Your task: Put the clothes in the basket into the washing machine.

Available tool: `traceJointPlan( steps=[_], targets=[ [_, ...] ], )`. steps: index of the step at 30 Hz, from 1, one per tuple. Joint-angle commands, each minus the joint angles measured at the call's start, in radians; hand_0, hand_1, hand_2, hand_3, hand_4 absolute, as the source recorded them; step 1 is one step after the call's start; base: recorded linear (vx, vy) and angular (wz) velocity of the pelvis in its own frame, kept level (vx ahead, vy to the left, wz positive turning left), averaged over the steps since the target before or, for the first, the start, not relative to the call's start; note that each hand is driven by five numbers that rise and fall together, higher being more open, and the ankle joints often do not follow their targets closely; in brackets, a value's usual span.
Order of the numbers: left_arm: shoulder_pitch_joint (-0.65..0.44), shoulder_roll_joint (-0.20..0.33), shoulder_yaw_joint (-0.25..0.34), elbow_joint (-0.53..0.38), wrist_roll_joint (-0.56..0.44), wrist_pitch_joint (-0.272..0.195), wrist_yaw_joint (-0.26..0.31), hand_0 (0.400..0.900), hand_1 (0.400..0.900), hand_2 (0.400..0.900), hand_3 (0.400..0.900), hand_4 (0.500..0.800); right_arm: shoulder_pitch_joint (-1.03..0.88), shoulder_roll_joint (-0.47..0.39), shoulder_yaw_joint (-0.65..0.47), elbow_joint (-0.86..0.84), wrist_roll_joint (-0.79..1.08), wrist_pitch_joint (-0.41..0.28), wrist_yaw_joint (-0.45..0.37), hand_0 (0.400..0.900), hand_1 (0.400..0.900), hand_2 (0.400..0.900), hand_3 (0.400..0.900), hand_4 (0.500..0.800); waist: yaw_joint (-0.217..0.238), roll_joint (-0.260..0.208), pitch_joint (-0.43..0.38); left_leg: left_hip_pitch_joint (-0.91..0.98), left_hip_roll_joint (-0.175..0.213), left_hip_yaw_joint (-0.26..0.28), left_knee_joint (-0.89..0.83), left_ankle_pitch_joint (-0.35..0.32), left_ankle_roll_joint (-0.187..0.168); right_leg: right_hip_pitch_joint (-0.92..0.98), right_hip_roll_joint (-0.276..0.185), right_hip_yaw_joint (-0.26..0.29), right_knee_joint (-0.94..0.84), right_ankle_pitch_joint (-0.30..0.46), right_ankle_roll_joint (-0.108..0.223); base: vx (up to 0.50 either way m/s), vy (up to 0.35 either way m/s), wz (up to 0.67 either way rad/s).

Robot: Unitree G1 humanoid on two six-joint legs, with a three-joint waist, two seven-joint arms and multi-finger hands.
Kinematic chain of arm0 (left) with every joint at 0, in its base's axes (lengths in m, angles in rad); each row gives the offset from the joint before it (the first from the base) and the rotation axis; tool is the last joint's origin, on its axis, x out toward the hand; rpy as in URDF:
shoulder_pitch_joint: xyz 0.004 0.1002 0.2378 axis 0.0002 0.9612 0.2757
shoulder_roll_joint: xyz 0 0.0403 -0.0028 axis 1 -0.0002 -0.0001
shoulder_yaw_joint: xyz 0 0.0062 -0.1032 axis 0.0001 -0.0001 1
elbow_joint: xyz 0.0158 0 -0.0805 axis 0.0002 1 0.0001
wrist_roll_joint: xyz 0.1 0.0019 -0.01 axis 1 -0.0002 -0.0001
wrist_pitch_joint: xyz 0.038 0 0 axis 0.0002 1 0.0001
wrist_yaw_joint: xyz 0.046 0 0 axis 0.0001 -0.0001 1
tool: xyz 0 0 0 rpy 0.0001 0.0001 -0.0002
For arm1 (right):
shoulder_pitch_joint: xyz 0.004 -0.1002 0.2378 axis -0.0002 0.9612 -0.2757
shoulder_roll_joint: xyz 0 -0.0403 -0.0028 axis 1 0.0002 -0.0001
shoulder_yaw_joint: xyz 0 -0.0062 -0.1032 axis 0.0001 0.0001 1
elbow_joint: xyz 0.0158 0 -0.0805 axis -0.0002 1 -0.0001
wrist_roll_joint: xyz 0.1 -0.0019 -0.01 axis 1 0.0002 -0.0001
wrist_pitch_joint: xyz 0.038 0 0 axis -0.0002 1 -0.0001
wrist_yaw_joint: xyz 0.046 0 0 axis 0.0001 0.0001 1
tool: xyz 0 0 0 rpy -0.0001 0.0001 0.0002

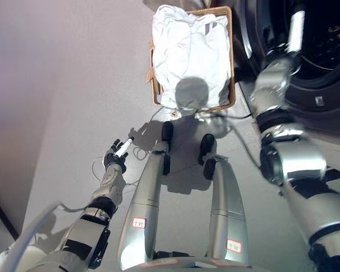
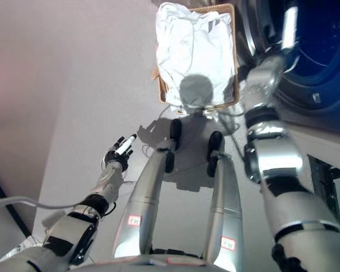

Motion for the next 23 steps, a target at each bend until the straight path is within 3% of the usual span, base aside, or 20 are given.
traceJointPlan(
  steps=[1, 6, 8, 15, 23],
  targets=[
    [0.080, -0.028, 0.033, 0.119, 0.019, 0.003, -0.005, 0.900, 0.900, 0.900, 0.900, 0.800, 0.199, 0.060, 0.072, -0.129, -0.182, -0.023, 0.034, 0.900, 0.900, 0.900, 0.900, 0.800, -0.063, 0.022, -0.092, 0.183, -0.026, -0.005, -0.121, -0.094, -0.004, 0.158, 0.012, 0.030, -0.195, 0.074, 0.090, 0.06, 0.016, -0.05],
    [0.156, -0.035, 0.084, 0.151, 0.093, 0.014, -0.037, 0.900, 0.900, 0.900, 0.900, 0.800, 0.498, 0.117, 0.160, -0.173, -0.474, 0.075, 0.025, 0.900, 0.900, 0.900, 0.900, 0.800, -0.090, -0.004, -0.087, 0.427, -0.025, -0.006, -0.269, -0.068, -0.010, 0.404, 0.022, 0.022, -0.365, 0.111, 0.100, 0.09, 0.029, -0.10],
    [0.174, -0.029, 0.109, 0.167, 0.120, 0.014, -0.047, 0.900, 0.900, 0.900, 0.900, 0.800, 0.586, 0.095, 0.209, -0.135, -0.664, 0.133, -0.001, 0.900, 0.900, 0.900, 0.900, 0.800, -0.095, -0.017, -0.092, 0.536, -0.021, -0.007, -0.332, -0.058, -0.015, 0.521, 0.026, 0.016, -0.440, 0.125, 0.107, 0.09, 0.015, 0.00],
    [0.254, 0.033, 0.157, 0.247, 0.330, 0.041, -0.073, 0.900, 0.900, 0.900, 0.900, 0.800, 0.826, 0.041, 0.267, 0.109, -1.066, 0.295, 0.042, 0.900, 0.900, 0.900, 0.900, 0.800, -0.096, -0.050, -0.203, 0.842, -0.022, -0.025, -0.551, -0.017, -0.022, 0.844, 0.042, -0.009, -0.678, 0.181, 0.127, 0.07, 0.011, 0.04],
    [0.347, 0.026, 0.199, 0.324, 0.475, 0.080, -0.098, 0.900, 0.900, 0.900, 0.900, 0.800, 0.966, 0.037, 0.233, 0.302, -1.249, 0.393, 0.104, 0.900, 0.900, 0.900, 0.900, 0.800, -0.094, -0.057, -0.294, 1.043, -0.008, -0.006, -0.685, 0.000, -0.017, 1.033, 0.055, -0.006, -0.801, 0.196, 0.130, 0.03, 0.000, -0.05]
  ],
)
